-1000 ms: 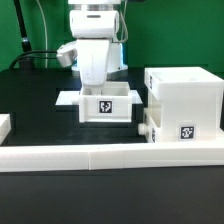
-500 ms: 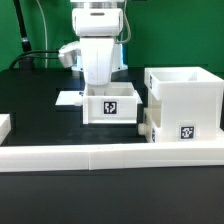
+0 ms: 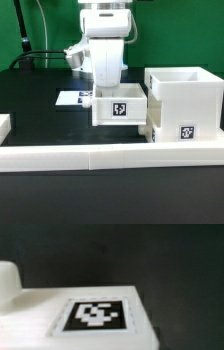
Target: Assemble drawer
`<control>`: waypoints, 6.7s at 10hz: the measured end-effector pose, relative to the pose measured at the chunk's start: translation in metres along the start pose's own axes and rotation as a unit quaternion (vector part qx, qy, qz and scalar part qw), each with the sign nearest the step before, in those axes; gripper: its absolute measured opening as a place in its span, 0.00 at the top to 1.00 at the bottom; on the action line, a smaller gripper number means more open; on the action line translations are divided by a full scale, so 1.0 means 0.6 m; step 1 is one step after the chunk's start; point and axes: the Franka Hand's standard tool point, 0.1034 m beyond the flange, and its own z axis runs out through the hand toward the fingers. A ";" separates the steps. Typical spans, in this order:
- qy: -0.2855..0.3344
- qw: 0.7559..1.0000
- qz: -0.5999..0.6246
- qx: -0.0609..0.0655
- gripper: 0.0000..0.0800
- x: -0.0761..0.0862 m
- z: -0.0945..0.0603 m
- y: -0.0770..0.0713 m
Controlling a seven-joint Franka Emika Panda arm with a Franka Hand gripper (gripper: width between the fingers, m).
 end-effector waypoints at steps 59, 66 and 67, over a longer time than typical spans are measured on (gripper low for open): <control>-0.006 1.000 0.019 -0.001 0.94 0.036 0.008 0.020; -0.015 1.000 0.001 0.008 0.94 0.044 0.006 0.018; -0.015 1.000 0.000 0.007 0.94 0.044 0.007 0.019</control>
Offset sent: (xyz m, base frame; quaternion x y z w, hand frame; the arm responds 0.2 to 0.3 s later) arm 0.0000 0.0000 0.0000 0.0000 0.0000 0.0000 1.0000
